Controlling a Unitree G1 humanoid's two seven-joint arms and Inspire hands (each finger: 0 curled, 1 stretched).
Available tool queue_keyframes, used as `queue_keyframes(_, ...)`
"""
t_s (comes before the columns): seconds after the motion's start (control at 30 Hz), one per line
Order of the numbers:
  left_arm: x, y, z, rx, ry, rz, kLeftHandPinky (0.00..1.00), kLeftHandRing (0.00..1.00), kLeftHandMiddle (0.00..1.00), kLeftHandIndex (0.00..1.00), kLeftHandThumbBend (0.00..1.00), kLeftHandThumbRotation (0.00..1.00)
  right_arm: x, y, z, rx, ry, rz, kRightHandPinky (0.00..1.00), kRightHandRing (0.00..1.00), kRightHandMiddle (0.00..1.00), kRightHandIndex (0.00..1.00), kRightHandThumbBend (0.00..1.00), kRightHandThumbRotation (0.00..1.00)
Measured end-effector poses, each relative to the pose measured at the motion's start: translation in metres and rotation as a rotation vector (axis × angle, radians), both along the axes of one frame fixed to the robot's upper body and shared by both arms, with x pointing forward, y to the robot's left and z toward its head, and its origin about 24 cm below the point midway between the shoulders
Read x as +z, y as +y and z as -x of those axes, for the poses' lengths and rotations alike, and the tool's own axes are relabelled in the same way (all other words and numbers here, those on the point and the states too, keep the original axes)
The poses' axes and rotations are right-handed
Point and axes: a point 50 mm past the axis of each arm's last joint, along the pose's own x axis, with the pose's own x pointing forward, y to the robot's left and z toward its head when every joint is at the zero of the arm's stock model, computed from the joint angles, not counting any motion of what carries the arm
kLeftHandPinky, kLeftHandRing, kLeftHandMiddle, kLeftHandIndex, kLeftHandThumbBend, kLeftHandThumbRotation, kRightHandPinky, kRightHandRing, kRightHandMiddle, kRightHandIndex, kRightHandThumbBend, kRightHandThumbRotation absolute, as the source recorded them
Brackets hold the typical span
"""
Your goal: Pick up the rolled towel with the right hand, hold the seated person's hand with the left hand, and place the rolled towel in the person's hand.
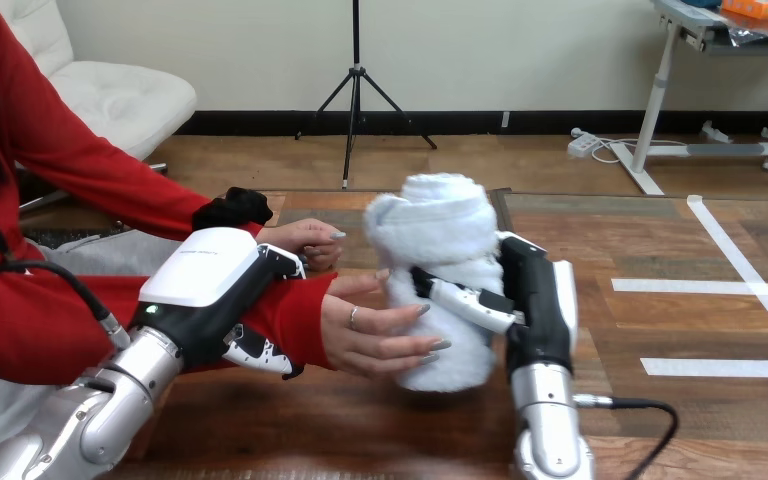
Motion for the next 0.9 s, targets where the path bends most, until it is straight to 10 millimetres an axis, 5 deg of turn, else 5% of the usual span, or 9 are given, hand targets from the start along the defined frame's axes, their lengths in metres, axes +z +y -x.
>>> queue_keyframes(0.9,0.002,-0.002,-0.002,-0.003,-0.005,0.004,0.39,0.42,0.46,0.46,0.84,0.00,0.029,0.018,0.000,0.056,-0.201,-0.034,0.22,0.26,0.41,0.42,0.82,0.00)
